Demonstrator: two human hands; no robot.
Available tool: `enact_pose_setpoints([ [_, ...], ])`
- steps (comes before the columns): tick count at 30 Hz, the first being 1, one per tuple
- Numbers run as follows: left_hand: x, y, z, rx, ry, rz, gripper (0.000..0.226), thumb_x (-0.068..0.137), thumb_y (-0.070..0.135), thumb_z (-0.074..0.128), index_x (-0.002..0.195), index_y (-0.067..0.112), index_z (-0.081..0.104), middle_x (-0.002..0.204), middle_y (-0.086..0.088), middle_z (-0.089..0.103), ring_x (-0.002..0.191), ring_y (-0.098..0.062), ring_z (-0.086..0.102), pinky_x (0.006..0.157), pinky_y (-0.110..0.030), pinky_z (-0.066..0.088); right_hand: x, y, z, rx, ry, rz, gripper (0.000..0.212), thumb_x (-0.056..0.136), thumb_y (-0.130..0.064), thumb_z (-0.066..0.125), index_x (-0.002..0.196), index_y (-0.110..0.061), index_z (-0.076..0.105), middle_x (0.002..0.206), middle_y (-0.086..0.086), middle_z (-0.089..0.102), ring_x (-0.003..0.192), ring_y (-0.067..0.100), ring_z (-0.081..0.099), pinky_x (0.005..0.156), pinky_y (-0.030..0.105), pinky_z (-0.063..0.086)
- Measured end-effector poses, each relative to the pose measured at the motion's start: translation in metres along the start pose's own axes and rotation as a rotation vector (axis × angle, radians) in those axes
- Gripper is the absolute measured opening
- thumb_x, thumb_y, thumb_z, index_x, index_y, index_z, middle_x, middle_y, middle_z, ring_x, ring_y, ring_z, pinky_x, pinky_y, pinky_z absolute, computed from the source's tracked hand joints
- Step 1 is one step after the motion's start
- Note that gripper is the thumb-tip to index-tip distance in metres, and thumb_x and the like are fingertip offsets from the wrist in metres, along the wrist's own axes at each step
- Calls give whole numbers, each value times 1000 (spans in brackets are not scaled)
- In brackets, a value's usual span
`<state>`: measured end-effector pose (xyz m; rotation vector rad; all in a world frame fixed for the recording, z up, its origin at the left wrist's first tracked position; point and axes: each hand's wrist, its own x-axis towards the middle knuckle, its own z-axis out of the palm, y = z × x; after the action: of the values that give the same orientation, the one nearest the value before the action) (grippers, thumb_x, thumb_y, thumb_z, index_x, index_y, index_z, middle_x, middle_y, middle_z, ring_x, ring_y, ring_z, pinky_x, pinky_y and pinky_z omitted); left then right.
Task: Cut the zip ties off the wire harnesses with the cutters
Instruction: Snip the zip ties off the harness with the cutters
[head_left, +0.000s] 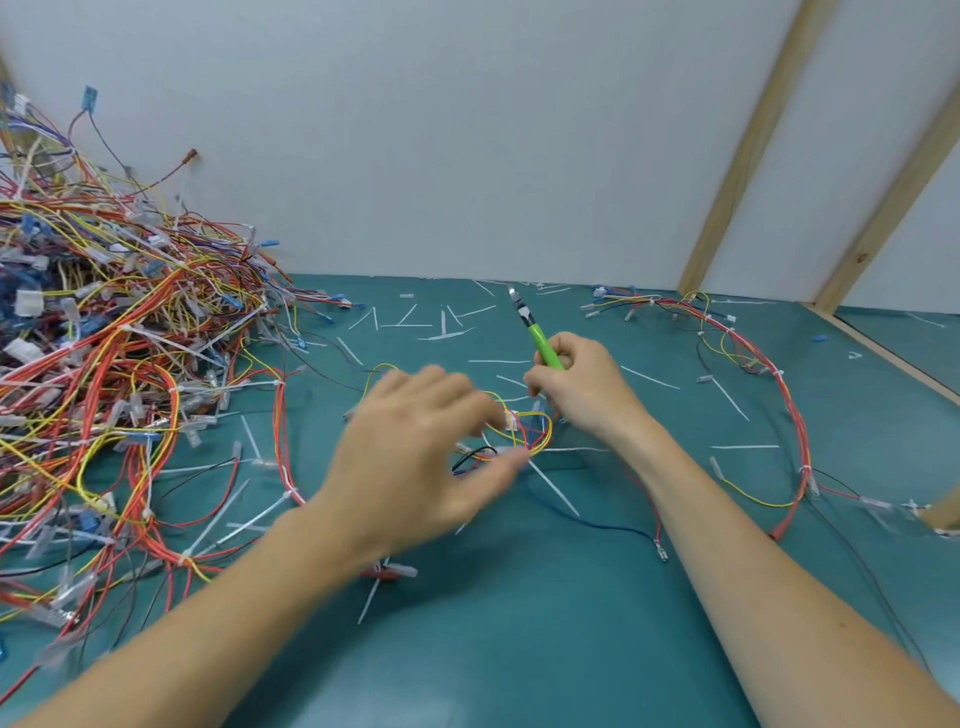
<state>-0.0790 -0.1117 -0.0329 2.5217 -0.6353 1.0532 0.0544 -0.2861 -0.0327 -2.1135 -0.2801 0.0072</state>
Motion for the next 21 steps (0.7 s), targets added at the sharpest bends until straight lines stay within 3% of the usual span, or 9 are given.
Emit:
enact_pose_setpoints([
  [3, -8, 11, 22, 232, -225, 106, 39, 86, 59, 63, 109, 28, 66, 93, 10, 64, 90, -18, 60, 77, -33, 41, -9, -13, -3, 244, -186, -36, 18, 78, -5, 68, 84, -15, 54, 71, 10, 66, 50, 20, 42, 44, 23, 31],
  [6, -15, 4, 30, 320, -349, 25, 37, 89, 51, 64, 119, 30, 58, 103, 8, 61, 98, -20, 60, 77, -34, 41, -18, -21, -3, 203, -280, -77, 20, 71, -12, 66, 87, -12, 53, 83, 32, 63, 54, 21, 41, 47, 25, 30],
  [8, -14, -3, 30, 295, -374, -47, 25, 97, 45, 57, 119, 32, 55, 104, 8, 61, 97, -21, 62, 74, -34, 39, -21, -22, -1, 169, -280, -123, 18, 81, 3, 64, 89, -8, 52, 85, 29, 69, 56, 22, 40, 49, 26, 32],
  [10, -11, -10, 27, 219, -292, -115, 13, 97, 38, 60, 109, 33, 60, 95, 8, 67, 86, -23, 66, 66, -33, 38, -22, -21, -1, 137, -289, -160, 20, 86, 14, 56, 91, -5, 51, 82, 16, 73, 58, 21, 45, 52, 23, 38],
  [12, -7, -20, 19, 69, -172, -296, 10, 93, 36, 67, 102, 37, 65, 87, 14, 70, 79, -18, 66, 61, -31, 42, -22, -21, -3, 143, -326, -194, 21, 88, 16, 57, 92, -4, 52, 85, 12, 74, 61, 10, 58, 58, 16, 44],
  [16, -7, -46, 9, -352, -187, -630, 4, 93, 35, 70, 95, 38, 70, 74, 14, 71, 76, -16, 66, 74, -39, 54, -24, -26, -5, 254, -431, -219, 19, 90, 6, 71, 97, -3, 55, 96, 6, 78, 76, 8, 70, 65, 11, 49],
  [19, -5, -54, 5, -562, -158, -665, 6, 93, 27, 72, 90, 31, 75, 71, 10, 70, 67, -8, 63, 69, -34, 49, -27, -28, 3, 274, -381, -226, 22, 88, 3, 76, 93, -8, 57, 95, 8, 77, 79, 18, 70, 73, 20, 54],
  [21, -7, -54, 7, -487, -150, -617, 6, 92, 28, 72, 93, 31, 77, 82, 11, 70, 77, -3, 61, 74, -33, 46, -29, -28, 12, 257, -302, -231, 25, 87, 3, 76, 87, -10, 56, 84, 10, 70, 72, 17, 64, 69, 22, 53],
])
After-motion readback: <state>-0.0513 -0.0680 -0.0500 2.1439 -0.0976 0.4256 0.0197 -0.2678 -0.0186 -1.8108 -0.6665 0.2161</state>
